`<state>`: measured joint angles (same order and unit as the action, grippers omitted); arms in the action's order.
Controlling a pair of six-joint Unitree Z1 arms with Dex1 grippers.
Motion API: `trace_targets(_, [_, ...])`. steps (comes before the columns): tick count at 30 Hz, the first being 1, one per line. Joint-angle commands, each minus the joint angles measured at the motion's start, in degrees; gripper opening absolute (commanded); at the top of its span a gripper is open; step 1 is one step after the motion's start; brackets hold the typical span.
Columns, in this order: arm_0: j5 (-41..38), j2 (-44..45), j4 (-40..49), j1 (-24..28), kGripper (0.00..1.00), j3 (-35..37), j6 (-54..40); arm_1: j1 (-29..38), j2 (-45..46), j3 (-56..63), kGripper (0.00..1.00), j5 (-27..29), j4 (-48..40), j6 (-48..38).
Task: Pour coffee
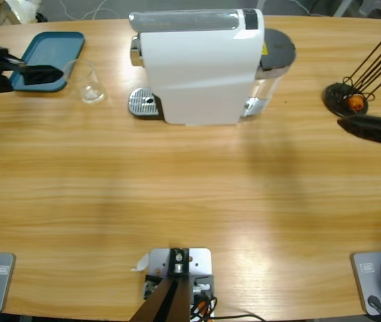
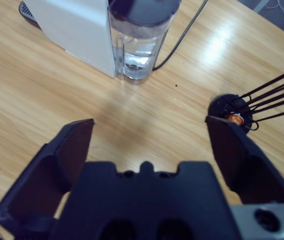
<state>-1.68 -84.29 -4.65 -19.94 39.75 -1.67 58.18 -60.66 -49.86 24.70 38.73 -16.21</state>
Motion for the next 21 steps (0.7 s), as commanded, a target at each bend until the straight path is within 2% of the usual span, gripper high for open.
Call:
trace_targets(1, [-5.74, -13.88, -9.33, 2.01, 0.991, -0.57, 0.7, -1.05, 0.8, 5.14, 1.0, -0.26, -4.01, -0.58])
trace_targets(14, [-7.2, -23.59, -22.49, 3.05, 0.966, -3.02, 0.61, -4.09, -0.48, 6.12, 1.0, -2.55, -6.12, 1.0])
trace_targets(15, [-7.27, -23.83, -23.18, 3.31, 0.904, -3.45, 0.56, -4.22, -0.44, 6.18, 1.0, -2.55, -6.12, 1.0])
trace_targets(17, [-7.29, -24.08, -24.16, 3.59, 0.676, -4.07, 0.44, -4.22, -0.51, 6.18, 1.0, -2.55, -6.12, 1.0])
trace_targets(19, [-7.58, -24.04, -24.44, 3.59, 0.503, -4.3, 0.35, -4.25, -0.51, 6.18, 1.0, -2.55, -6.12, 1.07])
trace_targets(21, [-8.55, -23.73, -24.44, 3.59, 0.368, -4.67, 0.08, -4.39, -0.51, 6.14, 1.0, -2.55, -6.12, 1.09])
